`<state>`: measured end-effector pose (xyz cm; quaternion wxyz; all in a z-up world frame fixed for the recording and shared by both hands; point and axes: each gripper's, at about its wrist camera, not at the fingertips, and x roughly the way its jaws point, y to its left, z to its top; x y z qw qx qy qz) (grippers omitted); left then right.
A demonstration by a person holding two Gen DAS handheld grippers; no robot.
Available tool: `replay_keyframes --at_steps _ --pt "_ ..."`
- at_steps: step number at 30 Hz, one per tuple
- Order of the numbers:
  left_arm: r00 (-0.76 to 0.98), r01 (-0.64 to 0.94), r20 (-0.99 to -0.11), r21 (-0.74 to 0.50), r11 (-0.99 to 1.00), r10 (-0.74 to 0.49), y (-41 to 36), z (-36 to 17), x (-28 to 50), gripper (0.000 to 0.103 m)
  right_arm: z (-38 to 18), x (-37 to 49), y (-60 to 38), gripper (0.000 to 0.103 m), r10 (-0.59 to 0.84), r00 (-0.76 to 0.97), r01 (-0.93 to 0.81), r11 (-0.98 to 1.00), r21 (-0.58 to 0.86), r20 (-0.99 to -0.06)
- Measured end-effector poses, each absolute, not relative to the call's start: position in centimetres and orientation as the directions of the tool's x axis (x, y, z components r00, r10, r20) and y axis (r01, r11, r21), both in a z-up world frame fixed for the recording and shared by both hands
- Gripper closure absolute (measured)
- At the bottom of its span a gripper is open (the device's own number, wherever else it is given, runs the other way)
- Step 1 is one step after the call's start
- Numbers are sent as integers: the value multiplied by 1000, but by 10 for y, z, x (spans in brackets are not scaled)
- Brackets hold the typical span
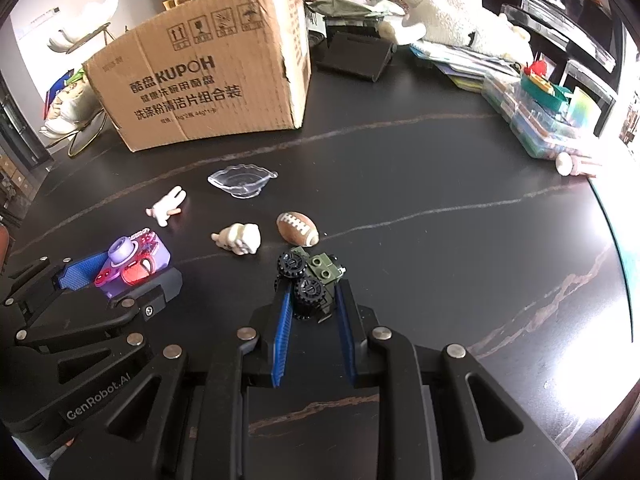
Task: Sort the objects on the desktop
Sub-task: 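Lift the Spider-Man toy and black truck and carry both toward the cardboard box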
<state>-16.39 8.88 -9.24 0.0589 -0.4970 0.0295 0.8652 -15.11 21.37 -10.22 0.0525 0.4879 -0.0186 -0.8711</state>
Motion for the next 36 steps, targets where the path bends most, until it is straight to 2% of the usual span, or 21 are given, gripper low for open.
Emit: replay_keyframes --at_steps 21,36 --pt "-567 -111 -820 -24 -994 83 57 -57 -136 47 -65 -136 184 84 -127 -563 126 -990 67 -816" --pt "-639 -82 -766 -29 -996 75 24 -16 -114 47 -21 -116 151 84 -125 -637 163 -986 25 -760"
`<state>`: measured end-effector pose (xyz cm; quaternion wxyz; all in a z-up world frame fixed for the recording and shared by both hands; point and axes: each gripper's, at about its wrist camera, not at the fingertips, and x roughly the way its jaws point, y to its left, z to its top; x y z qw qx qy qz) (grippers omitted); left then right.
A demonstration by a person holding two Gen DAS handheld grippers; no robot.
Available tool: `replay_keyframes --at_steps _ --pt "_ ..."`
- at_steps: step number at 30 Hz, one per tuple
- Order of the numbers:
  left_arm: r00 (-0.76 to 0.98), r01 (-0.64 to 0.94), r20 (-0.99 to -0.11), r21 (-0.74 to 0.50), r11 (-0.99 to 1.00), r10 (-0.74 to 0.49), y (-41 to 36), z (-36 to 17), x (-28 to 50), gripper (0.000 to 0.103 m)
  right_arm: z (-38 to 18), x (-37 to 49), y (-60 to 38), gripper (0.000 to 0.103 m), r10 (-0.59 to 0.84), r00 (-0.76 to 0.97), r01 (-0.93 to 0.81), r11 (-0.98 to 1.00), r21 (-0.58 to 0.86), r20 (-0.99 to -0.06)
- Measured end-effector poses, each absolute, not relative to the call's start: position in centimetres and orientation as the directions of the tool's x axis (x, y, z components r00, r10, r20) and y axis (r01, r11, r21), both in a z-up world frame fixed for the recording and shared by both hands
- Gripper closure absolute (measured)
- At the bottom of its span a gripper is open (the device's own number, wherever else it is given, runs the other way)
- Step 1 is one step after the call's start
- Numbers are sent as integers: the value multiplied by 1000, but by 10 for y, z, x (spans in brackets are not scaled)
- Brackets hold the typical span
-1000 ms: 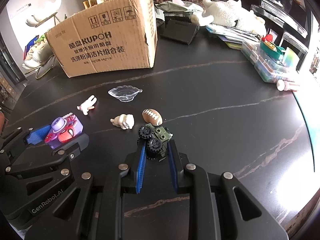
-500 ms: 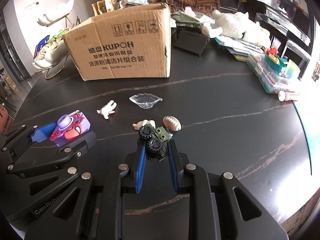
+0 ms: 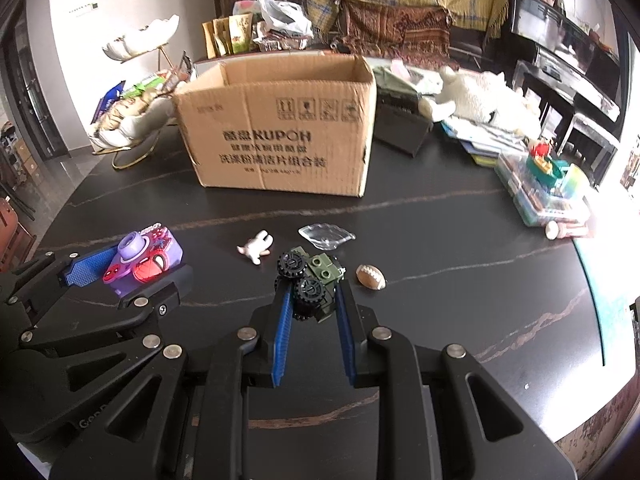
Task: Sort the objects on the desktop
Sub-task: 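Lift the Spider-Man toy and black truck and carry both toward the cardboard box, then lower both held toys over the open cardboard box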
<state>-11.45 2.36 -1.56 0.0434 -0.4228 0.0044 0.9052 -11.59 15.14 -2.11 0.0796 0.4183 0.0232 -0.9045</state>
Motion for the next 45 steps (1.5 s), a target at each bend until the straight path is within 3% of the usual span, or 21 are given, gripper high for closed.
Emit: replay_keyframes --at_steps 28,45 --pt "-757 -71 -652 18 -997 42 5 50 -105 47 47 -105 128 84 -153 -741 201 -980 2 -654" --pt "-777 -71 -626 -10 -997 62 -9 67 -130 47 66 -132 117 84 -169 -765 222 -975 -7 -621"
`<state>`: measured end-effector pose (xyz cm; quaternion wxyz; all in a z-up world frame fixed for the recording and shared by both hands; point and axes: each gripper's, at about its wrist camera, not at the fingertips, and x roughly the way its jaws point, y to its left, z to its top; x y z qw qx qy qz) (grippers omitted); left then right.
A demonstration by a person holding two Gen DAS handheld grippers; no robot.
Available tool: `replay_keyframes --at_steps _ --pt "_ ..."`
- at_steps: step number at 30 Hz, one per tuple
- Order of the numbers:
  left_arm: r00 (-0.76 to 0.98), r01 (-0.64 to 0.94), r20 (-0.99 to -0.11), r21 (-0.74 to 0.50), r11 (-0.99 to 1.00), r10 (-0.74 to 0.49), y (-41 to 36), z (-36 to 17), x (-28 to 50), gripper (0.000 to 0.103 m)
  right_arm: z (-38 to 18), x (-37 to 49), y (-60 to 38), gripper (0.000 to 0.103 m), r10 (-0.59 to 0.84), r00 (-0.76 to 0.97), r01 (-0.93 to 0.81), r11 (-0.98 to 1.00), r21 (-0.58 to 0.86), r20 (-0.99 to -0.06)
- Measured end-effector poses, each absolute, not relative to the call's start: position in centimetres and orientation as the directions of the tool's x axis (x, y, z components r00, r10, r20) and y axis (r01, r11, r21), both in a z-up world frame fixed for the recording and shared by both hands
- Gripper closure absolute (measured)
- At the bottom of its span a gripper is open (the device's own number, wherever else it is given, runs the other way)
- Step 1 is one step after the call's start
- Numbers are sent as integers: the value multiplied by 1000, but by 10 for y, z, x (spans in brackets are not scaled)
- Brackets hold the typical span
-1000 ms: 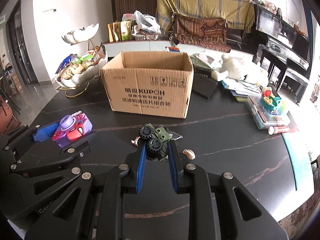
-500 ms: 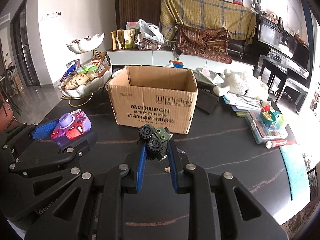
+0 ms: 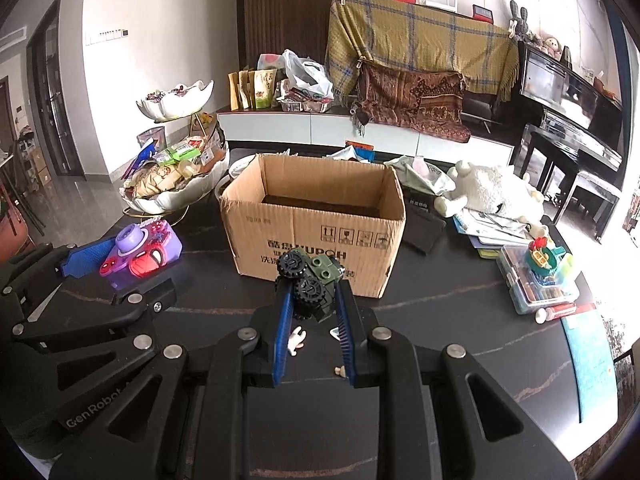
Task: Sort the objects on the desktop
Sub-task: 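Lower both held toys over the open cardboard box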
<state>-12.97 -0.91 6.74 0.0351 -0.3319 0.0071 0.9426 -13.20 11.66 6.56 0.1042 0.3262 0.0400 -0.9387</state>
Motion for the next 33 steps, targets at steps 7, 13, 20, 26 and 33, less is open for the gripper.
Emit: replay_keyframes --at_steps 7,13,20,26,33 --pt "-787 -90 -613 -6 -996 75 -8 72 -143 47 68 -147 118 84 -172 -767 220 -975 -1 -618" --pt "-788 -103 -610 0 -995 81 -9 76 -160 47 73 -159 117 84 -159 -775 213 -977 -16 -611" --pt "-773 -123 -625 -25 -992 111 -11 78 -179 47 77 -176 115 84 -149 -781 211 -977 -31 -607" --pt "-784 -115 -613 -4 -993 94 -12 81 -189 47 80 -189 112 84 -142 -783 211 -976 -45 -605" --pt "-788 -109 -609 2 -994 85 -13 82 -207 47 82 -206 109 84 -138 -787 212 -976 -53 -602"
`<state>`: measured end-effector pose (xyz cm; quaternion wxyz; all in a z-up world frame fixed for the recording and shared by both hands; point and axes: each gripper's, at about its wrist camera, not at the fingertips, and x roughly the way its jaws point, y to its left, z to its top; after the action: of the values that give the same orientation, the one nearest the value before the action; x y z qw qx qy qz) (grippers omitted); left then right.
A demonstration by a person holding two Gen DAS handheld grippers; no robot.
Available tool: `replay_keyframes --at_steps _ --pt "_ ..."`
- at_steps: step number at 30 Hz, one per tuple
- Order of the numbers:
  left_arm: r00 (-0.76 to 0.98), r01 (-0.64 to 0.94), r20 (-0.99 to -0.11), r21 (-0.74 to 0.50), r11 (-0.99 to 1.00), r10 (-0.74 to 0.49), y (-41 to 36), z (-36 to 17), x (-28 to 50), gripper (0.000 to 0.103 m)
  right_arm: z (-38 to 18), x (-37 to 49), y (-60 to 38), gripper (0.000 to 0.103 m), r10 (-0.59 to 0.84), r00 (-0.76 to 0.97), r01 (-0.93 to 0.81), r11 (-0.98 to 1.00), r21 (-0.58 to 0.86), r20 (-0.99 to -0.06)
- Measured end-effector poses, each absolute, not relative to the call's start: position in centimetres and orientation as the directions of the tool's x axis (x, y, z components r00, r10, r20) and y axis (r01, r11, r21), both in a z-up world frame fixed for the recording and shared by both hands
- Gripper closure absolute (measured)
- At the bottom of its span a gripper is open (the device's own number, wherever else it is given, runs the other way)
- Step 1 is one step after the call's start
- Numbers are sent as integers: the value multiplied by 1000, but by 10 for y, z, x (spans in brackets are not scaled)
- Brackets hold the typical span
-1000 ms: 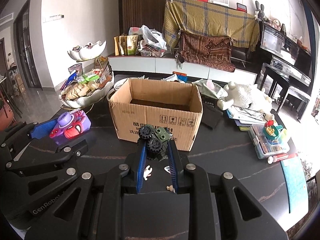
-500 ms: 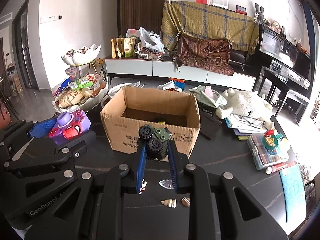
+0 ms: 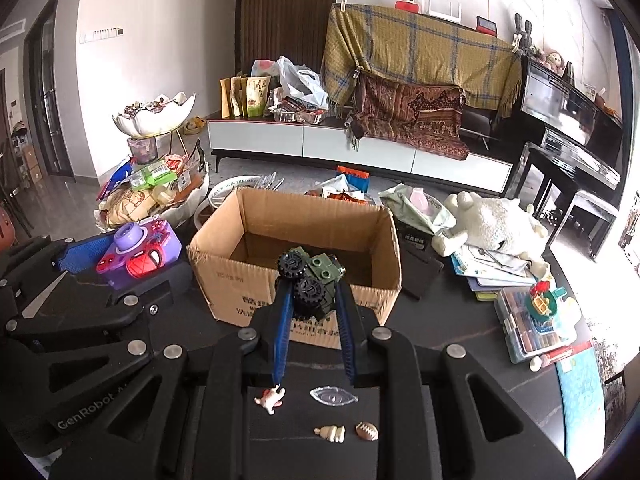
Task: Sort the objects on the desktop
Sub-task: 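Lower both held toys over the open cardboard box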
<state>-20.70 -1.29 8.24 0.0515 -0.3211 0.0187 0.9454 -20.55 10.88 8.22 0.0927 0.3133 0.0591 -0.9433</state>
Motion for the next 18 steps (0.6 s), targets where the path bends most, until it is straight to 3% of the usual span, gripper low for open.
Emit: replay_keyframes --at_steps 18 --pt "-772 -106 -631 2 -994 81 -8 66 -270 47 69 -271 111 84 -144 -765 225 -973 -52 -627"
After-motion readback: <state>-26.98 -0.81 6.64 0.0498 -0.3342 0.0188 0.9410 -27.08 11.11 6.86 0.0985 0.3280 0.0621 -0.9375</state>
